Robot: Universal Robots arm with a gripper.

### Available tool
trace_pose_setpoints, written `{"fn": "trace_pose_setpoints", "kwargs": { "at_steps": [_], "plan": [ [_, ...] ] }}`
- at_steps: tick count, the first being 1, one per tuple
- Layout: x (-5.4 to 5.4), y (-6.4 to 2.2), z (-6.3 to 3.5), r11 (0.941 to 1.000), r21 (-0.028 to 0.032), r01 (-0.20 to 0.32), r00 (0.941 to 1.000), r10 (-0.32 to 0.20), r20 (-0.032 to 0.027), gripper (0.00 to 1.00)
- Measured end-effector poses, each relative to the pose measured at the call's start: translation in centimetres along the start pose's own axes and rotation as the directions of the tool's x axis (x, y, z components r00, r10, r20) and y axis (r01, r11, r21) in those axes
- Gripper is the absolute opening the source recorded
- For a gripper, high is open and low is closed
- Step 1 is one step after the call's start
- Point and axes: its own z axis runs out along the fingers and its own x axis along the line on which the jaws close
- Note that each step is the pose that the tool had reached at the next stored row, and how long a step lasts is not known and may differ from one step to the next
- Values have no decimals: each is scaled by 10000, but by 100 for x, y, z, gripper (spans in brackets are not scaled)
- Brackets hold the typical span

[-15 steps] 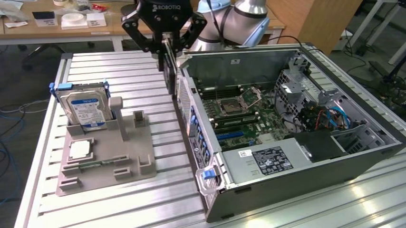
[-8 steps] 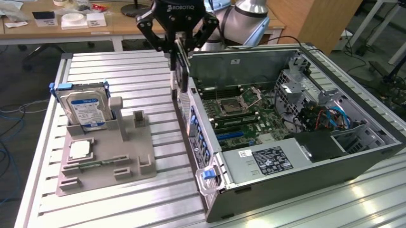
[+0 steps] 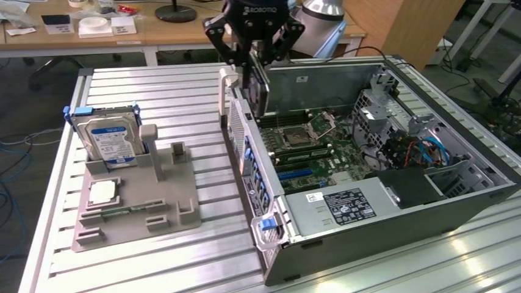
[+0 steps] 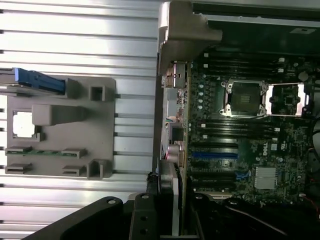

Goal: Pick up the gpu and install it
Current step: 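Pick up the gpu and move the gpu toward the slot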

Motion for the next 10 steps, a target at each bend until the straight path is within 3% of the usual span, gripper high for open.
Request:
{"fn": "trace_pose_setpoints", "kwargs": {
  "at_steps": [10],
  "plan": [
    [-451, -12, 11, 10000, -2, 83, 10000, -83, -1, 28]
  ]
}}
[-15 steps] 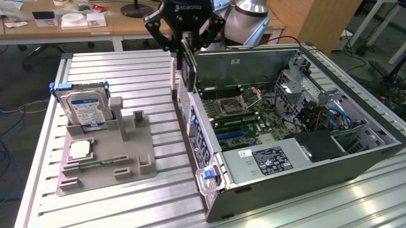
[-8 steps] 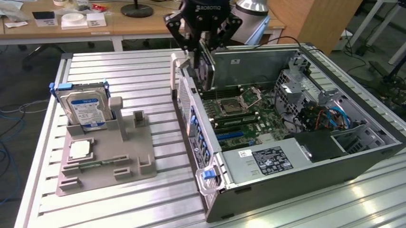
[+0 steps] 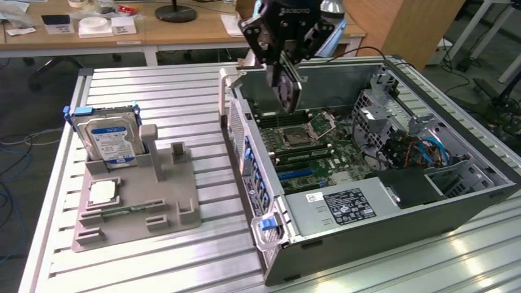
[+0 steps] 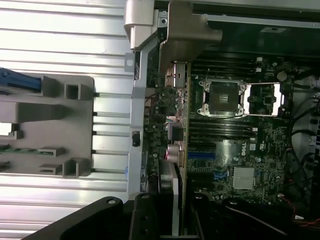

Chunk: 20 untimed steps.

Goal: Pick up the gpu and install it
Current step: 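Pick up the gpu and move the gpu toward the slot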

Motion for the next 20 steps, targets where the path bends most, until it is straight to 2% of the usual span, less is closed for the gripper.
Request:
{"fn": "trace_pose_setpoints", "kwargs": {
  "at_steps": [20],
  "plan": [
    [-910, -31, 20, 10000, -1, 9, 10000, -9, -1, 28]
  ]
}}
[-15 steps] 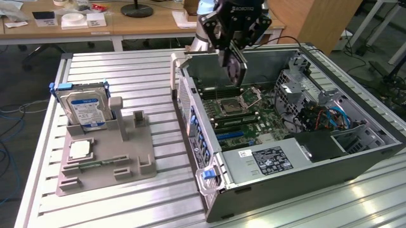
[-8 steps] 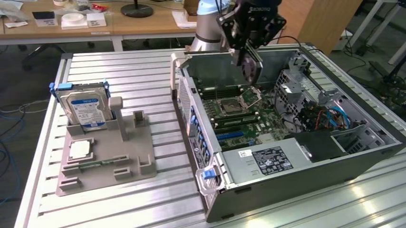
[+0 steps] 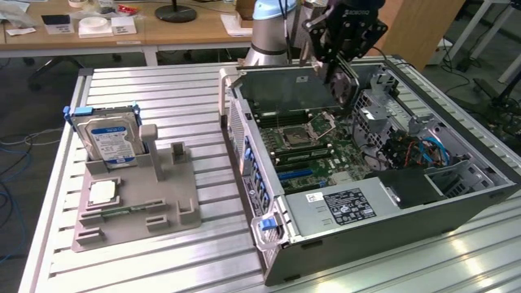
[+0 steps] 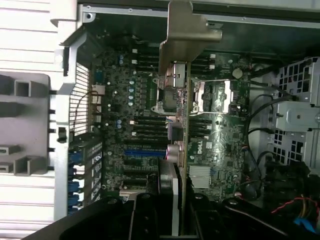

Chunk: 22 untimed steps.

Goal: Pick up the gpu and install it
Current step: 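Pick up the gpu and move the gpu toward the slot, then insert the gpu into the slot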

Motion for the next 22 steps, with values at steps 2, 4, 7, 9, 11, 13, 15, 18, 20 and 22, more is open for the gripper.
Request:
{"fn": "trace_pose_setpoints", "kwargs": {
  "at_steps": [2, 4, 7, 9, 11, 13, 15, 18, 20, 22],
  "plan": [
    [-90, -3, 2, 10000, 0, 1, 10000, -1, 0, 28],
    [-184, -6, 4, 10000, 0, 2, 10000, -2, 0, 28],
    [-319, -11, 7, 10000, 0, 2, 10000, -2, 1, 28],
    [-384, -13, 9, 10000, 0, 3, 10000, -3, -1, 28],
    [-385, -13, 9, 10000, 1, 2, 10000, -2, 0, 28],
    [-385, -13, 9, 10000, 0, 2, 10000, -2, 0, 28],
    [-385, -13, 9, 10000, 0, 2, 10000, -2, 0, 28],
    [-385, -13, 9, 10000, 0, 2, 10000, -2, 0, 28],
    [-385, -13, 9, 10000, 0, 2, 10000, -2, 1, 28],
    [-385, -13, 9, 10000, 0, 2, 10000, -2, 0, 28]
  ]
}}
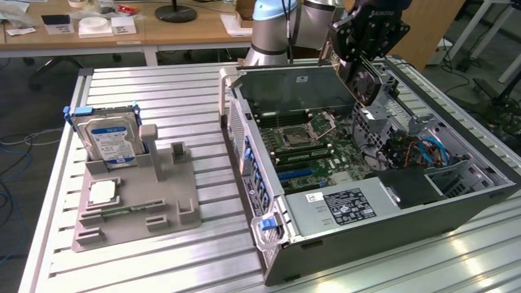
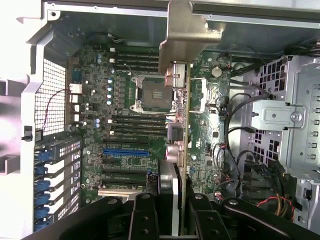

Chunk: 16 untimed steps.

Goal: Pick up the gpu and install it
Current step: 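Insert the gpu into the slot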

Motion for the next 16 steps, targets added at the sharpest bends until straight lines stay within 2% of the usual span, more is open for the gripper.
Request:
{"fn": "trace_pose_setpoints", "kwargs": {
  "at_steps": [16],
  "plan": [
    [0, 0, 0, 9999, -1, 116, 9999, -116, -2, 28]
  ]
}}
